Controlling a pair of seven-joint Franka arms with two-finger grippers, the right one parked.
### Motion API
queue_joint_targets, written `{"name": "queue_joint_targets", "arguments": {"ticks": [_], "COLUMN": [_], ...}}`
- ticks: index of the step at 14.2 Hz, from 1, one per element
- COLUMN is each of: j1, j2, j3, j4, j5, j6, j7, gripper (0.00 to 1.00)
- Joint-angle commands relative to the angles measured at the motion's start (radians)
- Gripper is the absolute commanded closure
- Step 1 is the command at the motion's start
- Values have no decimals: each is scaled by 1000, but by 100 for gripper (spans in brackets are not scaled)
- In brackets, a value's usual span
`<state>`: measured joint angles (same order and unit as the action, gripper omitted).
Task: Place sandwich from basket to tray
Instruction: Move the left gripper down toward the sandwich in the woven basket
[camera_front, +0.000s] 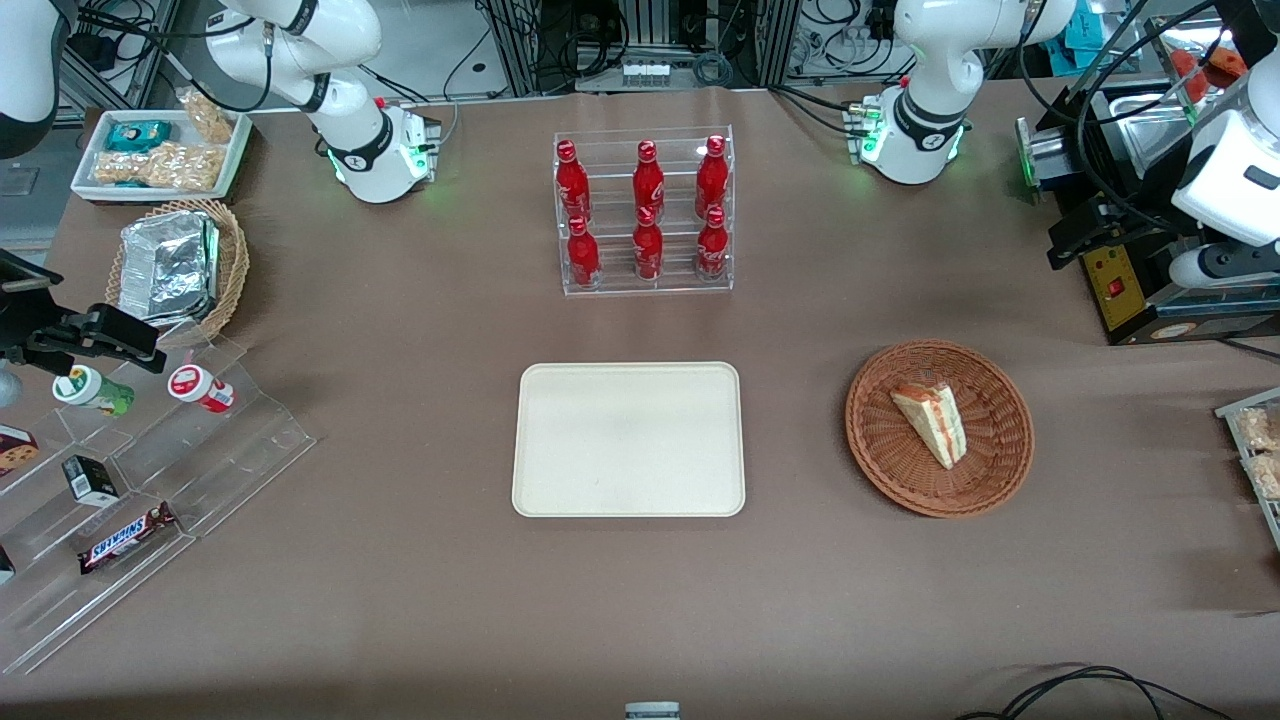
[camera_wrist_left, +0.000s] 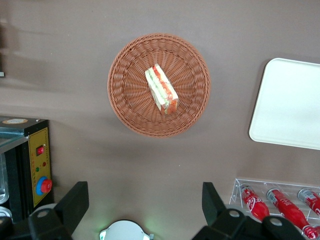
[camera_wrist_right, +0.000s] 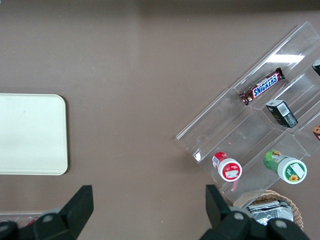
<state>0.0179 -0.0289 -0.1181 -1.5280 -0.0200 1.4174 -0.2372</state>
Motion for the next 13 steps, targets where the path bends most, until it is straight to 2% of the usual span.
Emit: {"name": "queue_joint_targets", "arguments": {"ticks": [1,7,13], "j1": [-15,-16,-15], "j2": [-14,-9,136], "j3": [17,15,15], "j4": [0,-9,-12], "j5": [-6,12,11], "j6": [-18,-17,-11], "j7": [6,-8,-13], "gripper": [0,0,0]}}
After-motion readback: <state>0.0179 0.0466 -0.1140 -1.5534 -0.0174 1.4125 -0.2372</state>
